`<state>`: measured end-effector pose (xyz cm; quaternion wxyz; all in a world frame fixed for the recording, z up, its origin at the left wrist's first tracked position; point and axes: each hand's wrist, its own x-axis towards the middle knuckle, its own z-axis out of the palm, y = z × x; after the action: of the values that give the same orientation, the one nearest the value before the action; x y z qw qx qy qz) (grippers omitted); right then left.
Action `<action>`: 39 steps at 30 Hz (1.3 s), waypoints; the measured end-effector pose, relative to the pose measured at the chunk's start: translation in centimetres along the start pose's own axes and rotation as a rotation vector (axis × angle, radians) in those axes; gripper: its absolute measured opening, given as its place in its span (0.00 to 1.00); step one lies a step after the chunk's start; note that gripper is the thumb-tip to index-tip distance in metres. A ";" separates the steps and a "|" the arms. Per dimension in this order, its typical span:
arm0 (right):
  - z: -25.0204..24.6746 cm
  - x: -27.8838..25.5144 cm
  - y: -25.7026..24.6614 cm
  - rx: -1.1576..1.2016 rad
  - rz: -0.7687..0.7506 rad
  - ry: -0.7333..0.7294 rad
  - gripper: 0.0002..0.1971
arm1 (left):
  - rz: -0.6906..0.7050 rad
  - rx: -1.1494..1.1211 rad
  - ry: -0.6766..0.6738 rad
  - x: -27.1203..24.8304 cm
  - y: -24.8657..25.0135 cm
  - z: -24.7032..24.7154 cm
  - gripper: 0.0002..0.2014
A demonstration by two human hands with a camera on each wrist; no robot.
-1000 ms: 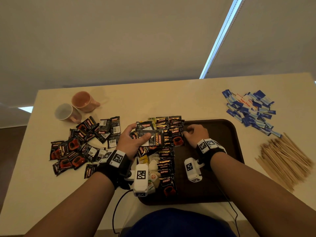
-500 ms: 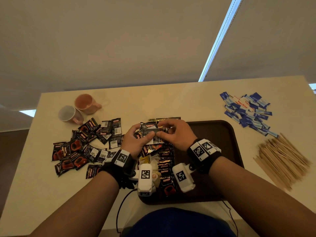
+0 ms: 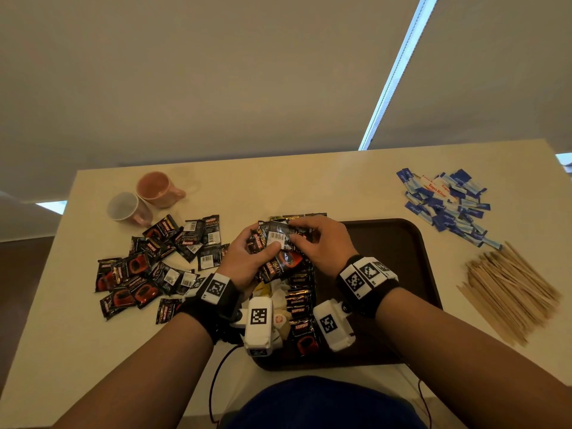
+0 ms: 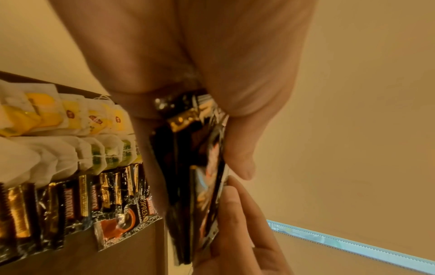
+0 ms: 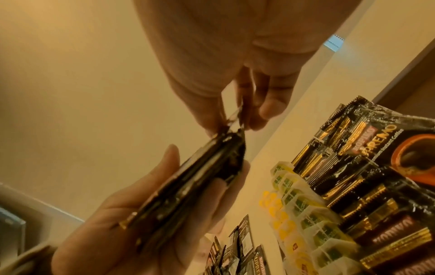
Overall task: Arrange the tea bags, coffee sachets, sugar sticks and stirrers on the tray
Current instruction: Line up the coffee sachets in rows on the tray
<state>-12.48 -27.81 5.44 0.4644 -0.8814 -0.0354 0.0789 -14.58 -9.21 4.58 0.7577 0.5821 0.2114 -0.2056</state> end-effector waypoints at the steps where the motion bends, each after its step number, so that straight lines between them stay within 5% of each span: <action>1: 0.0 -0.1 -0.1 -0.033 -0.014 -0.010 0.17 | 0.002 0.015 0.004 0.1 0.0 0.0 0.31; 6: -0.3 -0.2 0.0 -0.171 -0.077 -0.167 0.34 | 0.002 0.053 0.037 0.4 -0.3 -0.1 0.25; 13: -0.7 -0.2 0.4 -0.139 -0.120 -0.189 0.21 | -0.013 0.020 0.034 0.4 -0.2 0.0 0.23; 18: -0.6 0.2 1.1 0.029 0.030 -0.111 0.12 | -0.020 0.045 0.060 0.7 -0.1 -0.1 0.23; 25: -1.2 1.1 4.4 0.510 0.519 0.000 0.10 | -0.047 0.057 0.106 0.9 0.1 -0.4 0.24; 35: -2.2 0.2 7.6 0.632 0.751 0.082 0.10 | -0.055 0.066 0.135 1.0 0.2 -0.5 0.23; 39: -2.4 -0.1 8.1 0.510 0.707 0.029 0.12 | -0.052 0.061 0.134 1.1 0.2 -0.4 0.22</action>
<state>-12.22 -34.33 0.08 0.6122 -0.6974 0.2956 0.2270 -13.58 -8.88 4.04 0.7183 0.6117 0.2704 -0.1918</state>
